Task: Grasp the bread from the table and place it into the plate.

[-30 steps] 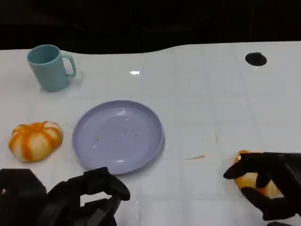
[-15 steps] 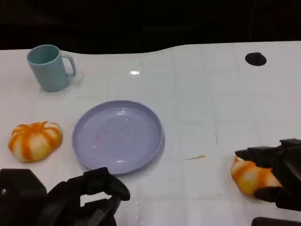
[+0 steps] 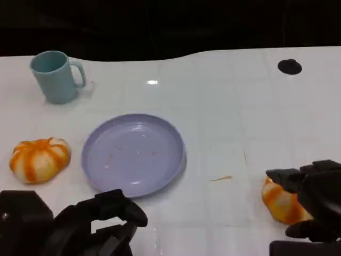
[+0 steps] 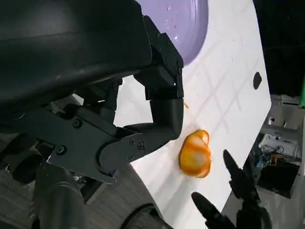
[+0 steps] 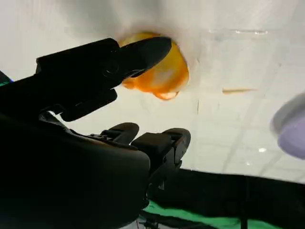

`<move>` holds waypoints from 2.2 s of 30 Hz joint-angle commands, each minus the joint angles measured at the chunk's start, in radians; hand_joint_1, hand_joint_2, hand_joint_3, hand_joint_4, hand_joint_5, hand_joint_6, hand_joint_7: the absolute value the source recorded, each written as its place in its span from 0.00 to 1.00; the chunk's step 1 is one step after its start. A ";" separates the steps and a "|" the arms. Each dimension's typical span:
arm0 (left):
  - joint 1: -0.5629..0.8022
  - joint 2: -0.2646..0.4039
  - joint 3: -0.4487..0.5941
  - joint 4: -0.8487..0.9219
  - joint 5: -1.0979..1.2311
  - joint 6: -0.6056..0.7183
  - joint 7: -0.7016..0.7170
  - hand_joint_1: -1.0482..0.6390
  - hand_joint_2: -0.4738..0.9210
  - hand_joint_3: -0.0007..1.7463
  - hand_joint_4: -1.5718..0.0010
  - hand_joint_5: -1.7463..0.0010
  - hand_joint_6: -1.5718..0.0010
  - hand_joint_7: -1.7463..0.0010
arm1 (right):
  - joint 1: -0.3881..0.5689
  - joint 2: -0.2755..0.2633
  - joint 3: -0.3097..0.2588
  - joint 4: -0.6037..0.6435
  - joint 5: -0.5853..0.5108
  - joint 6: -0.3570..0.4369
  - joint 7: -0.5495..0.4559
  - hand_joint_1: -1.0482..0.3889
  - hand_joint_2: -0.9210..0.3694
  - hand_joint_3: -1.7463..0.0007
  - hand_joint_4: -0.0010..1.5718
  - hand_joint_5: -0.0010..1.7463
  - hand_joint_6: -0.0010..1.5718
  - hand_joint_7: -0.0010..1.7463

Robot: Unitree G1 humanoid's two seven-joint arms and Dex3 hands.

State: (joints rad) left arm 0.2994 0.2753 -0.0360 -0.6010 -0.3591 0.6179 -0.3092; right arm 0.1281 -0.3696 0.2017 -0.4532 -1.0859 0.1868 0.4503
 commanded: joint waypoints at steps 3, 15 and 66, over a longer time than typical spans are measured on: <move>0.005 0.012 0.007 -0.016 0.007 0.006 0.011 0.43 0.92 0.42 0.58 0.00 0.62 0.17 | -0.072 0.009 0.048 0.125 -0.049 0.035 -0.021 0.31 0.01 0.99 0.13 0.16 0.23 0.00; 0.009 0.014 0.007 -0.026 0.009 0.007 0.014 0.42 0.92 0.41 0.58 0.00 0.62 0.18 | -0.193 0.039 0.131 0.407 -0.047 0.093 -0.124 0.29 0.00 0.96 0.14 0.14 0.24 0.00; 0.008 0.007 0.003 -0.046 0.013 0.029 0.023 0.43 0.91 0.45 0.57 0.00 0.61 0.16 | -0.342 0.192 0.146 0.577 0.382 -0.327 -0.739 0.65 0.41 0.34 0.61 1.00 0.45 1.00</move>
State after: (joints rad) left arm 0.2974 0.2729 -0.0387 -0.6442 -0.3564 0.6549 -0.2962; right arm -0.1855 -0.1943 0.3399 0.1607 -0.7433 -0.1279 -0.3329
